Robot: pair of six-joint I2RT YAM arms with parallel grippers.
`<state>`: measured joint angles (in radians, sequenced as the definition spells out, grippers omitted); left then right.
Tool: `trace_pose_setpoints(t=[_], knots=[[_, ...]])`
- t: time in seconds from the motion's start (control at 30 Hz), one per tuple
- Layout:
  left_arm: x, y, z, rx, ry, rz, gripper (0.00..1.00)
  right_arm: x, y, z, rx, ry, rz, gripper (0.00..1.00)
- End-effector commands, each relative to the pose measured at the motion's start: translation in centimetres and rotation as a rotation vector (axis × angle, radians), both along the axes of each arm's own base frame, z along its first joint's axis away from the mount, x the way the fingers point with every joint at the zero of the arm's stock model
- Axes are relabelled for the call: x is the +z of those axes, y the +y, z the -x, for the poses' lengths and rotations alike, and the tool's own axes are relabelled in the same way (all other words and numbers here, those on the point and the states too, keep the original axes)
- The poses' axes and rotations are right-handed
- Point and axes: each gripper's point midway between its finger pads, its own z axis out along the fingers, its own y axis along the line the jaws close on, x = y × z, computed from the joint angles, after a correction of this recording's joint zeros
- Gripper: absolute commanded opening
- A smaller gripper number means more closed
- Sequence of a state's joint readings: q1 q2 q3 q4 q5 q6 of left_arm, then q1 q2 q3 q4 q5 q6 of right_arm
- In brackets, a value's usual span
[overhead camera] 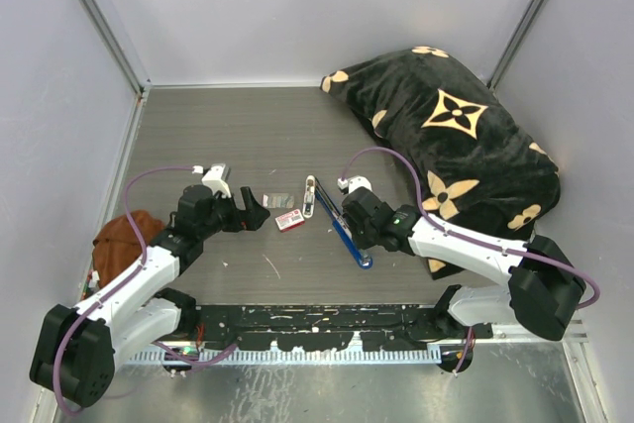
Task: Load the staples into the stapler
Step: Install the staple into the stapler.
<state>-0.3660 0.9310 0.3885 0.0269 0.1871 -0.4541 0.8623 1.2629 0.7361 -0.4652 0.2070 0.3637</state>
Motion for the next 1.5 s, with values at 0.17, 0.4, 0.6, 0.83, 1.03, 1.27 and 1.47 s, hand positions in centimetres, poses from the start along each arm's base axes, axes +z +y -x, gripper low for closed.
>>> trace_pose_setpoints(t=[0.17, 0.4, 0.6, 0.83, 1.03, 1.27, 1.47], knots=[[1.7, -0.1, -0.9, -0.001, -0.085, 0.007, 0.95, -0.2, -0.1, -0.3, 0.004, -0.006, 0.006, 0.15], [1.7, -0.1, -0.9, -0.001, -0.084, 0.005, 0.95, -0.2, 0.3, -0.3, 0.015, -0.005, -0.005, 0.15], [1.7, 0.0, -0.9, 0.000, -0.084, 0.005, 0.95, 0.8, 0.8, -0.6, 0.020, -0.020, -0.032, 0.14], [1.7, 0.0, -0.9, 0.001, -0.087, 0.004, 0.95, 0.3, 0.8, -0.5, 0.025, -0.008, -0.022, 0.13], [1.7, 0.0, -0.9, 0.000, -0.084, 0.003, 0.95, 0.6, 1.1, -0.6, 0.022, -0.005, -0.032, 0.11], [1.6, -0.1, -0.9, -0.002, -0.082, 0.003, 0.95, 1.6, 1.4, -0.9, 0.017, -0.012, -0.041, 0.12], [1.6, 0.0, -0.9, -0.001, -0.082, 0.003, 0.95, 2.0, 1.6, -0.8, 0.018, -0.012, -0.057, 0.11]])
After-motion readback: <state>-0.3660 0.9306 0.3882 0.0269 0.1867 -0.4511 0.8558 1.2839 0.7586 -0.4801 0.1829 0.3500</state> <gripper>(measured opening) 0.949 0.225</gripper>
